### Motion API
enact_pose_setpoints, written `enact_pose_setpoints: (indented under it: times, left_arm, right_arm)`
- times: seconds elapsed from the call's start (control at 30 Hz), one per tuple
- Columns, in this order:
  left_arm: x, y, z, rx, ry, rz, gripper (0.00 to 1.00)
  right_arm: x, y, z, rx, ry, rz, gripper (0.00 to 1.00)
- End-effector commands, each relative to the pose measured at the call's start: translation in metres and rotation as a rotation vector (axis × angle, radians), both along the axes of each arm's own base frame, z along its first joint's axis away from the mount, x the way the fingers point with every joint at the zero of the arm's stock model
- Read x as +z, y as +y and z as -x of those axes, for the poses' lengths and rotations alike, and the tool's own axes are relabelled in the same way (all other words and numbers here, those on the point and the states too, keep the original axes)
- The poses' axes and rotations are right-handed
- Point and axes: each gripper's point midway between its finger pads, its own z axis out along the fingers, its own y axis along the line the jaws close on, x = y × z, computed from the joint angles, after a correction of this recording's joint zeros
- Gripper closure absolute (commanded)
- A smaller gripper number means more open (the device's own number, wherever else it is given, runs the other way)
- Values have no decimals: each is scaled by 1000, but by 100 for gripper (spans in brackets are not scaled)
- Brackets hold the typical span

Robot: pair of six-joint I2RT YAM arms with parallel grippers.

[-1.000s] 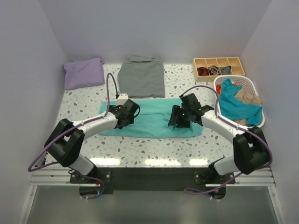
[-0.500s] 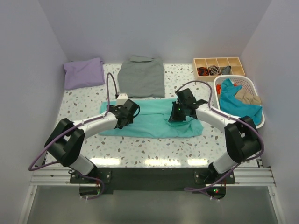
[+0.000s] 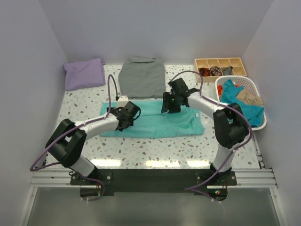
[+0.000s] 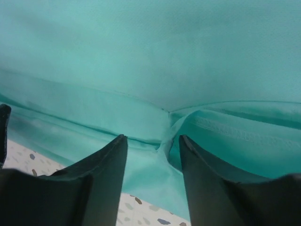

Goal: Fold and stack the t-shirts
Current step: Fold the tshirt

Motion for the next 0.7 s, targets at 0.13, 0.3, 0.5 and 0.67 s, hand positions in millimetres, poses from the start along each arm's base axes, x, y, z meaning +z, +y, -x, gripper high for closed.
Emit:
enact_pose_setpoints:
  times: [0.13,0.3,0.5,0.67]
  left_arm:
    - [0,10,-1,42,-22,-24,9]
    - [0,9,-2,34,-21,-23,9]
    - [-1,3,-7,9,-19,-13,9]
    - [-1,2,-8,2,-20,-14,9]
  right_arm:
    - [36,-31,-4,9,-128,149,39]
    - [65,-94,5,-135,-226,358,29]
    - [34,-133,8,-207,-121,308,30]
    - [18,-135,-3,-233,-99,278,31]
